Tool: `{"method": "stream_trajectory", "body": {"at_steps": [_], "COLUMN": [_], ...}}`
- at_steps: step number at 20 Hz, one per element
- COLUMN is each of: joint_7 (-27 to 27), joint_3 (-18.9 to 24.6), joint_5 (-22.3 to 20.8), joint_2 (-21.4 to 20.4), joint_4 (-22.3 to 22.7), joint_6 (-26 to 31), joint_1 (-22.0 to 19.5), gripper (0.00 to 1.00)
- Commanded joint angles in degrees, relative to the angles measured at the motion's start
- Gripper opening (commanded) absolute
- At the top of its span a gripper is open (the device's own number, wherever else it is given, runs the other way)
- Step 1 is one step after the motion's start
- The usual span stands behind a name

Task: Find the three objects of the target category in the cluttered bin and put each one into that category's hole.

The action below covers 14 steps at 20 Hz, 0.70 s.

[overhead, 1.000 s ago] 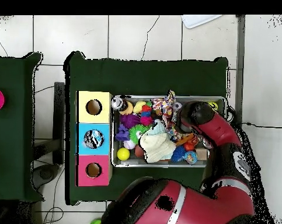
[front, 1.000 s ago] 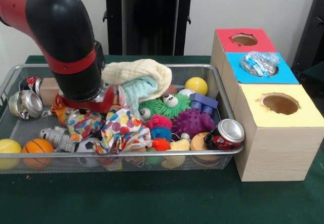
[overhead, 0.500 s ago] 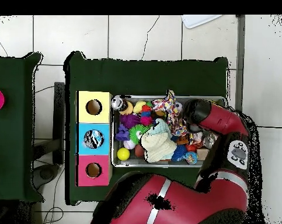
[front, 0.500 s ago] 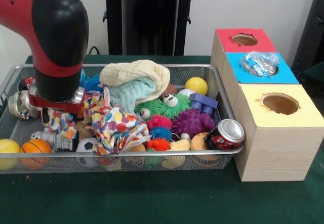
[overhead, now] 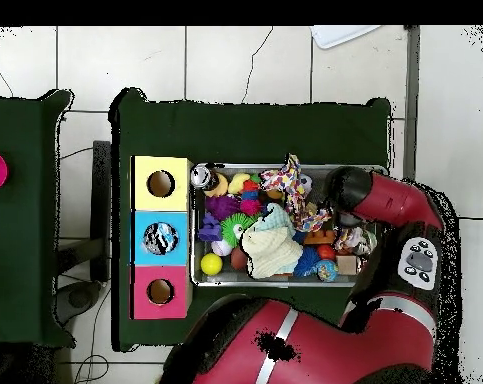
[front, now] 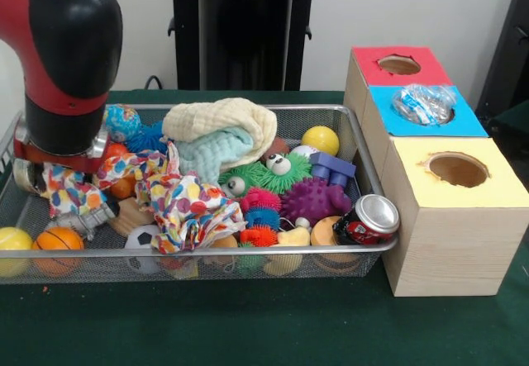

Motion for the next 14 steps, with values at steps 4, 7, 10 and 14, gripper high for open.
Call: {"method": "stream_trajectory", "body": {"at_steps": [4, 7, 10, 14], "joint_7": [1.1, 1.6, 2.6, 5.1], "joint_3": [-0.3, 0.1, 0.4, 0.7], "joint_5": [-4.2, -3.4, -2.9, -2.1], "joint_2": [-4.5, -5.2, -5.6, -6.1], "joint_4": [-0.7, -0.6, -0.6, 0.2], "joint_6": [11.0, 12.3, 12.3, 11.6], "joint_1": [-1.1, -1.3, -1.4, -1.3], "gripper": [1.0, 1.0, 1.0, 1.0]}}
